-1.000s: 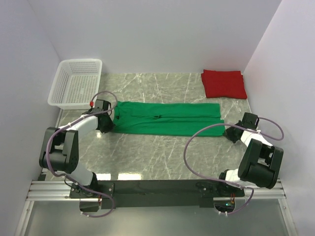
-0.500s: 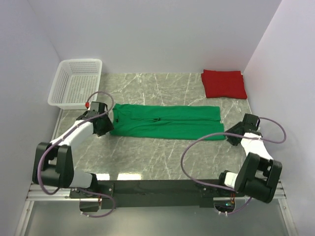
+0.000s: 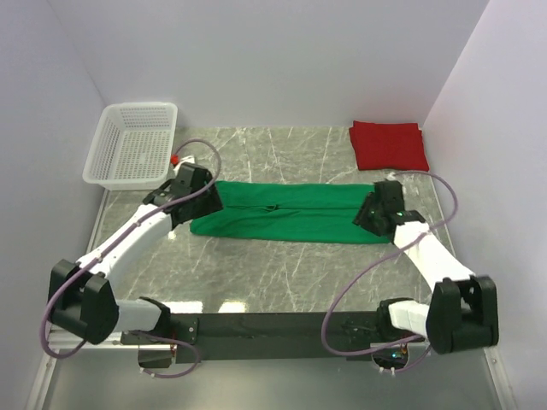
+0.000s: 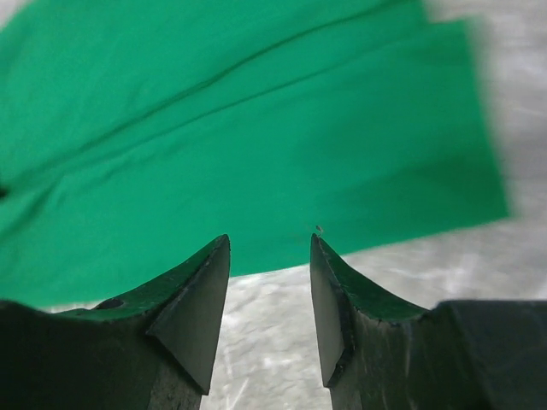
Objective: Fold and stack the t-shirts
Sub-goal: Fold the tshirt
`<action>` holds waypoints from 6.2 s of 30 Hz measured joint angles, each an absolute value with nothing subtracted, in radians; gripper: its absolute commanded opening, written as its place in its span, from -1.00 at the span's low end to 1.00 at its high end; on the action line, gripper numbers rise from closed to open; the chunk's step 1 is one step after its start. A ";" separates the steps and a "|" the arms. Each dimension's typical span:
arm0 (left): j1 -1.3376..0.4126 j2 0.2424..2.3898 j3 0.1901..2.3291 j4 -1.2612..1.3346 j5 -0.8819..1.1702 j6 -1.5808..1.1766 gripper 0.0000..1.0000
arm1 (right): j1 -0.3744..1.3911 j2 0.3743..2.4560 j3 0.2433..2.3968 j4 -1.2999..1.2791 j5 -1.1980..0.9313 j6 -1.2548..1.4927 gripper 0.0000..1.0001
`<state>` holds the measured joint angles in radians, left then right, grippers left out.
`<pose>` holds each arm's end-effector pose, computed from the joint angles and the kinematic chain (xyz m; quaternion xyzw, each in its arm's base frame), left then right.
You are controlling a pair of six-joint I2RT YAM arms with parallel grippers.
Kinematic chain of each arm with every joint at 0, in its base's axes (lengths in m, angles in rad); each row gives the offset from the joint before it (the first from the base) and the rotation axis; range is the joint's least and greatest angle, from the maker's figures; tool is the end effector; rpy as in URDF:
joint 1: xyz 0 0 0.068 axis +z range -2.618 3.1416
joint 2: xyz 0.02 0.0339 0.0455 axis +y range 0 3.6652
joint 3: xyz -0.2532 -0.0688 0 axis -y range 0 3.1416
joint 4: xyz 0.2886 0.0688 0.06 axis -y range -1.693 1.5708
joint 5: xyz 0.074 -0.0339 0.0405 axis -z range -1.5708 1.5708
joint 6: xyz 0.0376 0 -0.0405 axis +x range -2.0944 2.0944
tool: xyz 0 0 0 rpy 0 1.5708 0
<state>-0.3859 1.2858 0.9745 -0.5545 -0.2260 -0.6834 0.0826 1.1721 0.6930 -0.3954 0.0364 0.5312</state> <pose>0.2937 -0.1102 0.2409 -0.1767 0.9165 -0.0837 0.3491 0.2762 0.0215 0.1814 0.2151 0.9149 0.0867 0.3303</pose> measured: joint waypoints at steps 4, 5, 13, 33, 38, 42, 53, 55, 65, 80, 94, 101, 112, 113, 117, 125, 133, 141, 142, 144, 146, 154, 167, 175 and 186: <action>-0.445 1.379 1.024 -0.538 -0.226 -0.704 0.35 | 0.198 1.308 0.768 -0.401 0.041 0.499 -0.02; -0.453 1.408 1.033 -0.532 -0.226 -0.707 0.32 | 0.221 1.351 0.793 -0.406 0.044 0.489 -0.03; -0.470 1.608 1.067 -0.492 -0.224 -0.728 0.12 | 0.340 1.581 0.918 -0.441 0.079 0.427 -0.02; -0.383 2.173 1.639 -0.492 -0.279 -0.556 0.27 | 0.750 1.684 0.980 -0.567 0.024 0.414 -0.03; -0.381 2.324 1.876 -0.513 -0.270 -0.454 0.33 | 0.921 1.766 1.078 -0.603 -0.118 0.426 -0.03; -0.381 2.392 1.982 -0.513 -0.233 -0.399 0.35 | 0.990 1.890 1.230 -0.630 -0.214 0.426 -0.03; -0.371 2.506 2.147 -0.433 -0.135 -0.342 0.42 | 1.038 2.056 1.483 -0.677 -0.250 0.421 0.00; -0.360 2.520 2.160 -0.400 -0.117 -0.347 0.48 | 1.033 2.049 1.486 -0.685 -0.208 0.423 0.02; -0.286 2.447 2.022 -0.249 -0.068 -0.383 0.82 | 0.937 1.653 1.280 -0.700 -0.031 0.464 0.05; -0.412 1.930 1.685 -0.323 -0.249 -0.599 0.51 | 0.726 1.322 0.917 -0.641 -0.005 0.502 0.04; -0.471 1.983 1.465 -0.377 -0.276 -0.701 0.11 | 0.706 1.216 0.752 -0.567 -0.069 0.500 0.03; -0.470 2.110 1.525 -0.366 -0.301 -0.672 0.09 | 0.706 1.215 0.739 -0.567 -0.072 0.500 0.02; -0.428 2.249 1.711 -0.332 -0.275 -0.524 0.23 | 0.702 1.237 0.734 -0.547 -0.101 0.505 0.02; -0.420 2.259 1.726 -0.327 -0.267 -0.510 0.31 | 0.702 1.244 0.734 -0.545 -0.104 0.505 0.02; -0.395 2.282 1.769 -0.323 -0.236 -0.474 0.55 | 0.702 1.262 0.736 -0.546 -0.113 0.507 0.01; -0.398 2.066 1.538 -0.343 -0.151 -0.524 0.88 | 0.657 1.261 0.754 -0.548 -0.084 0.529 -0.03; -0.495 1.612 1.294 -0.411 -0.163 -0.658 0.69 | 0.569 1.260 0.751 -0.508 -0.128 0.522 -0.30; -0.591 1.376 0.941 -0.502 -0.160 -0.837 0.61 | 0.572 1.333 0.752 -0.454 -0.195 0.496 -0.53; -0.600 1.362 0.894 -0.520 -0.157 -0.861 0.60 | 0.575 1.340 0.752 -0.452 -0.204 0.495 -0.54; -0.612 1.333 0.820 -0.546 -0.151 -0.899 0.57 | 0.587 1.354 0.758 -0.447 -0.218 0.492 -0.53; -0.620 1.296 0.765 -0.569 -0.147 -0.935 0.57 | 0.607 1.380 0.778 -0.442 -0.233 0.489 -0.52; -0.627 1.229 0.721 -0.579 -0.140 -1.006 0.55 | 0.762 1.494 0.874 -0.430 -0.224 0.495 -0.32; -0.636 1.239 0.721 -0.581 -0.135 -1.007 0.51 | 0.897 1.706 1.013 -0.511 -0.108 0.524 -0.29; -0.643 1.241 0.721 -0.580 -0.128 -1.007 0.51 | 0.923 1.720 1.036 -0.558 -0.043 0.534 -0.73; -0.652 1.241 0.721 -0.581 -0.128 -1.004 0.51 | 0.923 1.716 1.103 -0.622 -0.034 0.534 -1.00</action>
